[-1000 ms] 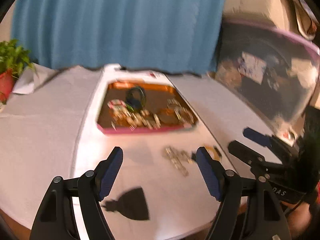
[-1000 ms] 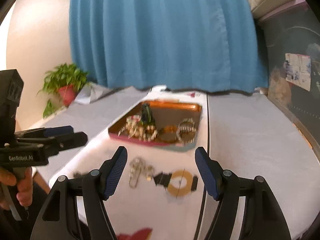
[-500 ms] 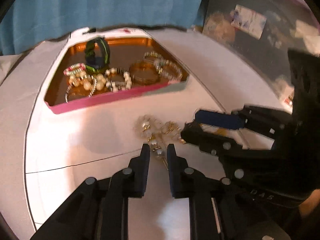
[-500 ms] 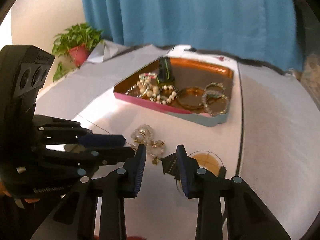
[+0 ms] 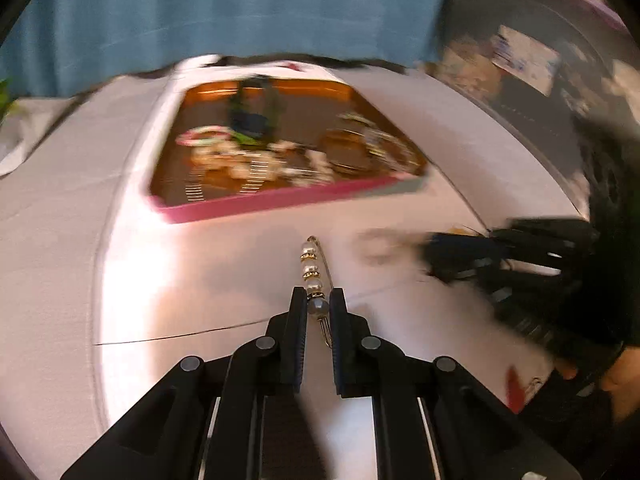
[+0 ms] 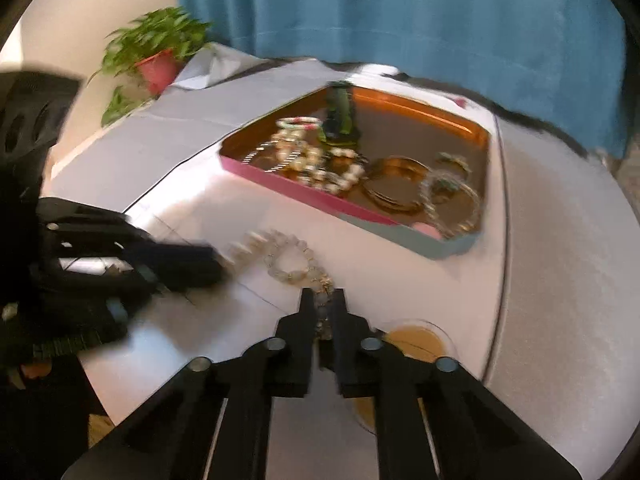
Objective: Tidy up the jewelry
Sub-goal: 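Grasp the gold pearl pin with the left tool while the right grasps the clear-bead bracelet, then lift and carry the pearl pin with the left tool while the right carries the clear-bead bracelet to the tray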
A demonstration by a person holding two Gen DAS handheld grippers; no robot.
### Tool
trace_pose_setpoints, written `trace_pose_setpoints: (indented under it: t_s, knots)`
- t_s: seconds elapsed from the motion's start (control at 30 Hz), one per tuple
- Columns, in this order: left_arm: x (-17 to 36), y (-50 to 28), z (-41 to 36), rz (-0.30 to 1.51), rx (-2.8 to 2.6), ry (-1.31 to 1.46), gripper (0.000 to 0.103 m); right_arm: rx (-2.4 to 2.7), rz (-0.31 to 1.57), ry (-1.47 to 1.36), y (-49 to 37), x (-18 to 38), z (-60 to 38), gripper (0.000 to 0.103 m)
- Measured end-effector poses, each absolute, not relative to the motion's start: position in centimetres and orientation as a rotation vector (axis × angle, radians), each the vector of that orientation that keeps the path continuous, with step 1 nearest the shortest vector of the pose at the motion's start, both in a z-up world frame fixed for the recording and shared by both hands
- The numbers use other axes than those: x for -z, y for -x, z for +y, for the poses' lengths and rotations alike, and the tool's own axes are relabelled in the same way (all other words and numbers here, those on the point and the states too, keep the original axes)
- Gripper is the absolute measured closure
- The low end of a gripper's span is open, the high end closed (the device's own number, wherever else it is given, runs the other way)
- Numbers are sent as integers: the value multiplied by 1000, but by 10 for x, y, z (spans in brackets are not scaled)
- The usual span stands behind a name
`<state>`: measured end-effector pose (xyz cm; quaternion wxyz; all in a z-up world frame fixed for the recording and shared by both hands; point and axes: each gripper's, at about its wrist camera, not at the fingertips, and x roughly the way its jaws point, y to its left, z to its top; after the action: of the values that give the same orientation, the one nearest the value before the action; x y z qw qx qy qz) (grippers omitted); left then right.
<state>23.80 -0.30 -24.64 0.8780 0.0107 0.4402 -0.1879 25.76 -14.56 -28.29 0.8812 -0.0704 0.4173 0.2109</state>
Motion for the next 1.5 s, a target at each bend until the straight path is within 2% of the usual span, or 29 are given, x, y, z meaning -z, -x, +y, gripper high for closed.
trace_pose_setpoints:
  t_s: [0.13,0.2,0.33,0.43,0.6,0.67,0.7,0.73,0.9,1.23,1.5]
  knots:
    - [252,-234,19,956,396,34,94,-425,892,32,-249,282,-171,97]
    - [252,-229,16,948,393,9,94,-445,880,65,-237,281,-165,96]
    - [252,-226,8,935,404,-53,84,-415,851,168,-231,281,-147,93]
    - [252,-229,9,933,411,-52,81,-422,851,171,-238,282,-143,88]
    - [252,-237,7,949,419,-68,83,-418,846,171,-248,283,-144,81]
    - [251,-238,5,955,434,-77,90,-421,850,167,-250,283,-143,82]
    - [251,-239,5,964,453,-55,94,-419,856,163,-251,283,-144,88]
    - [252,-240,8,970,466,-26,95,-409,859,161,-251,283,-145,93]
    - [252,-247,16,983,472,120,94,-373,793,12,-253,267,-165,94]
    - [225,-223,2,940,414,119,94,-325,783,-5,-220,238,-154,94]
    - [179,-181,-3,842,401,74,94,-265,743,-46,-170,208,-146,94]
